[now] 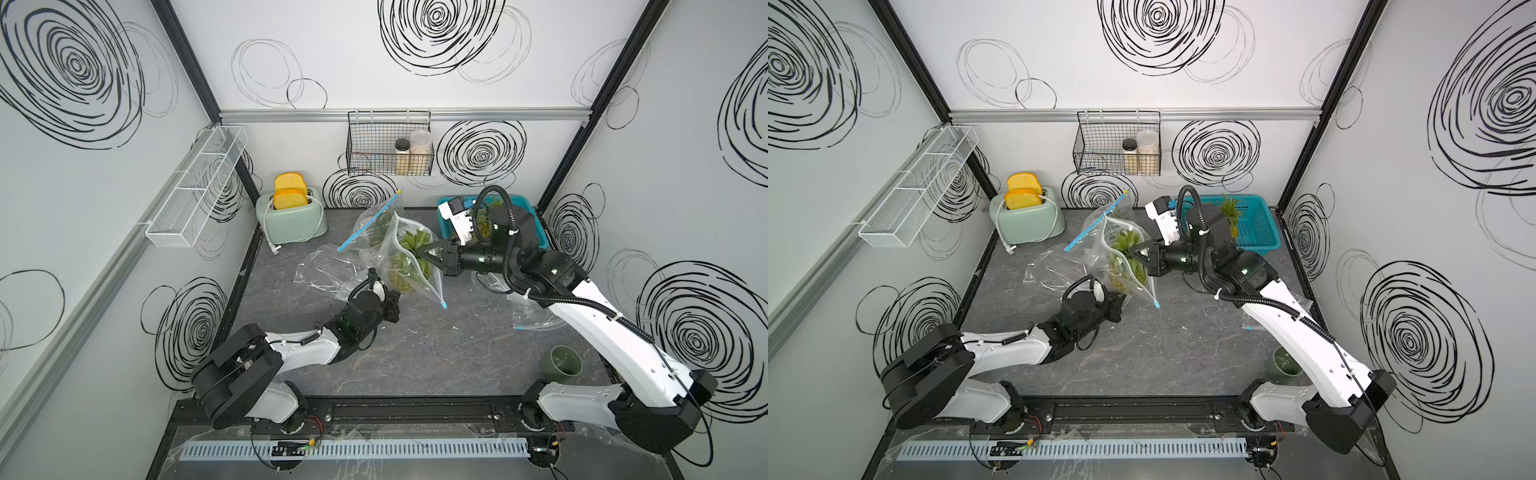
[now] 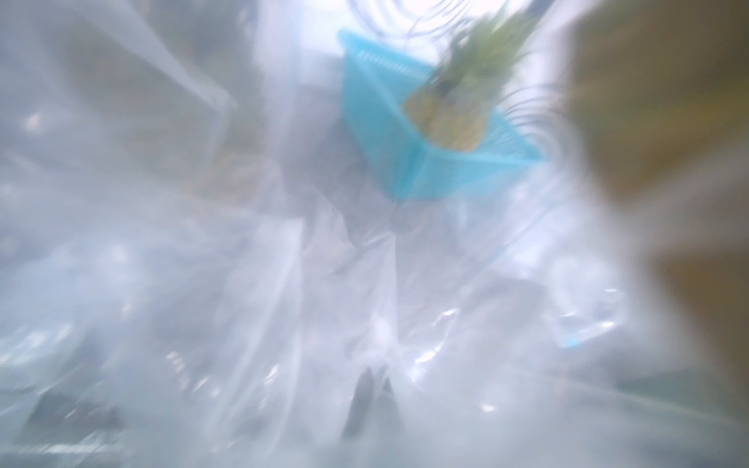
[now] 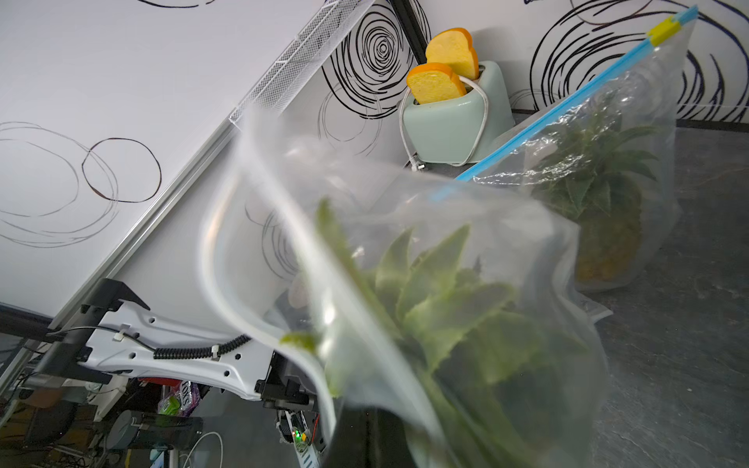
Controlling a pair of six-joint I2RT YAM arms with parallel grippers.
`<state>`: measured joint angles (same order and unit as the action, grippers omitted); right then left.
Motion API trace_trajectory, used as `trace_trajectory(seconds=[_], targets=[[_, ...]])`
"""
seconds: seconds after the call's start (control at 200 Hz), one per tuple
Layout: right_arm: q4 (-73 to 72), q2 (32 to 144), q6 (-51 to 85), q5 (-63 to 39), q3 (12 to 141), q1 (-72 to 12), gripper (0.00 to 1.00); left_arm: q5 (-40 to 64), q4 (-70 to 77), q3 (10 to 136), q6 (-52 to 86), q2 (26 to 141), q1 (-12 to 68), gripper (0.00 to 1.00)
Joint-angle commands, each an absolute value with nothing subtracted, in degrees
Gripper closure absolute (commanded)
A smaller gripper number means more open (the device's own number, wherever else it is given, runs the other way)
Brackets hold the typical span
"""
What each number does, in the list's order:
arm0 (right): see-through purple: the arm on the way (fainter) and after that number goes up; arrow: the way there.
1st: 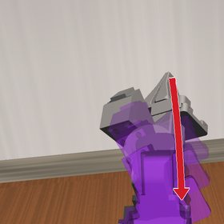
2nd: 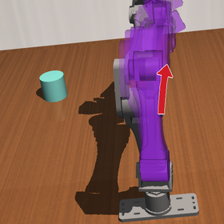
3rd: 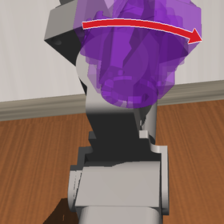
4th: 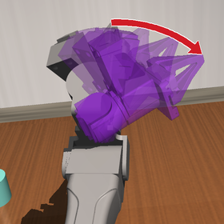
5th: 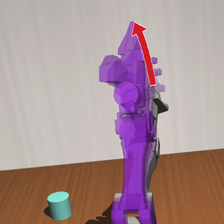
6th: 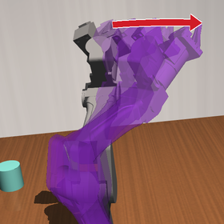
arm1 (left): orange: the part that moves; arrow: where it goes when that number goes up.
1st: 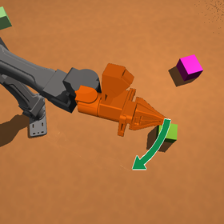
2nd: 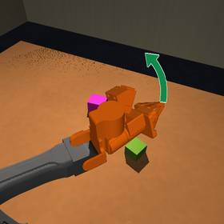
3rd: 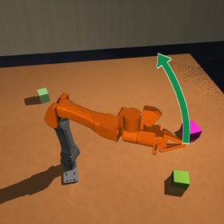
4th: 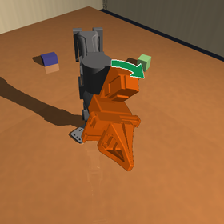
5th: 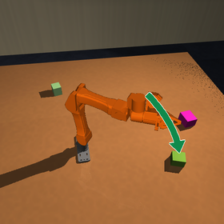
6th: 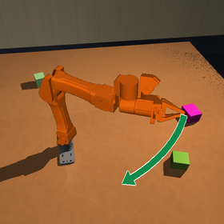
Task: Open the zip-top bag and take out the pineapple
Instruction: Pick up the pineapple from the zipper food storage bag.
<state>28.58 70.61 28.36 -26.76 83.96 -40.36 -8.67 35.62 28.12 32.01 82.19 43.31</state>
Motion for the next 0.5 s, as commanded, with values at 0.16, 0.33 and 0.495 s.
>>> trace_trajectory(seconds=[0.16,0.33,0.495], targets=[[24.5,65.6,28.9,-28.9,90.4,-39.9,1.00,-16.3,25.9,31.5,34.5,85.2,40.8,1.00],[27.0,64.8,28.2,-28.7,92.6,-39.3,1.00,-17.3,23.1,30.9,39.2,84.8,36.4,1.00],[29.0,63.8,27.3,-28.1,93.9,-38.7,1.00,-20.2,18.8,31.5,40.5,83.9,34.4,1.00]])
